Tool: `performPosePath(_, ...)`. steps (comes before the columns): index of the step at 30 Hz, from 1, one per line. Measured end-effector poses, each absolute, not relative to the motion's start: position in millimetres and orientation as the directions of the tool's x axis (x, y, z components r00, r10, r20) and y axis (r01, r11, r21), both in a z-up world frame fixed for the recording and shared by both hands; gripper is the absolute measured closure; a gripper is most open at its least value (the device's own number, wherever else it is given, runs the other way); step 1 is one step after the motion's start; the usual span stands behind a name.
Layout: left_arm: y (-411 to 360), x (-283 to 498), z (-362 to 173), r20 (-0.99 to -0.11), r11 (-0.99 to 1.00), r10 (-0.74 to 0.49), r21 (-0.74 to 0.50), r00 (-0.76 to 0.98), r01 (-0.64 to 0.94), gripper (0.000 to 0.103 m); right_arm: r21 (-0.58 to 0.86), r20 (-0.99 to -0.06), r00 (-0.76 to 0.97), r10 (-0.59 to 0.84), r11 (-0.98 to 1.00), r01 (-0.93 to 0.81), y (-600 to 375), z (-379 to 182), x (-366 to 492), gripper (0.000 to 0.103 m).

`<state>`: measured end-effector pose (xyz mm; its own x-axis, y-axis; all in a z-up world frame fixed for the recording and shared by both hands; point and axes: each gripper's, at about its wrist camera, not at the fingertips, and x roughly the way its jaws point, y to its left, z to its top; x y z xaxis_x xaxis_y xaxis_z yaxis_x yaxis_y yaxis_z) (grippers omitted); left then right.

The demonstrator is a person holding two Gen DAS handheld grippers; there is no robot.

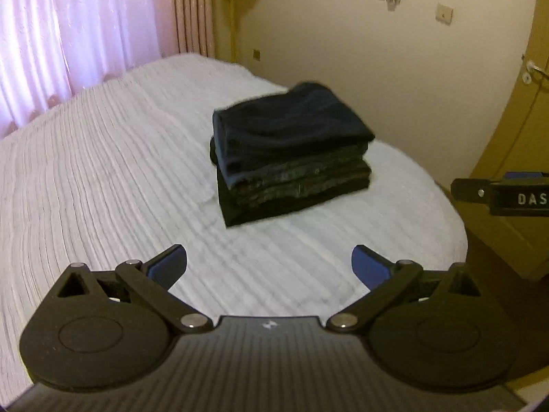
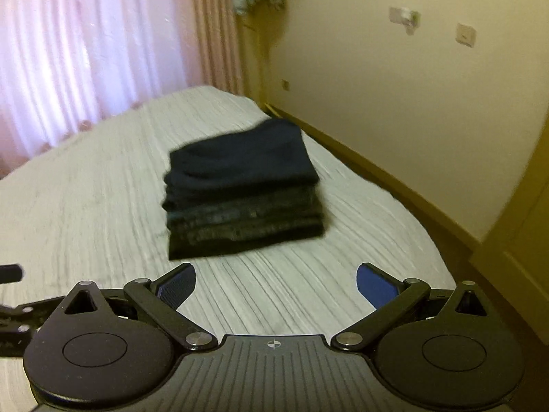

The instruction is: Fold clothes

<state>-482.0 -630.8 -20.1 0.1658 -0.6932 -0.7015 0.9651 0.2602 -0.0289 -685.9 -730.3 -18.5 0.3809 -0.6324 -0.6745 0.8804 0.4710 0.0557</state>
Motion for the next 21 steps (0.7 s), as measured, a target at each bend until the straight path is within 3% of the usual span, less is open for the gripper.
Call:
performPosePath(3, -647.5, -495.8, -14.8, -0.679, 0.287, -0.696, 0.033, 0.233, 0.957, 0.002, 0.098, -0.683, 0.406, -0.608, 0.474, 0.875, -746.9, -14.9, -697.7, 0.0)
performPosePath(15, -675.9, -508.7, -15.2, -0.713, 0.402, -0.653, -0.038, 0.257, 0.915, 0.002, 0.238, -0.744, 0.458, -0.487, 0.447, 0.862, -797.0, -22.6, -734.4, 0.0)
performPosePath(21, -676.4, -507.0, -20.5, -0.729, 0.414, -0.635, -0.043, 0.255, 0.909, 0.002, 0.219, -0.759, 0.457, -0.464, 0.479, 0.85, -792.7, -26.3, -726.9, 0.0)
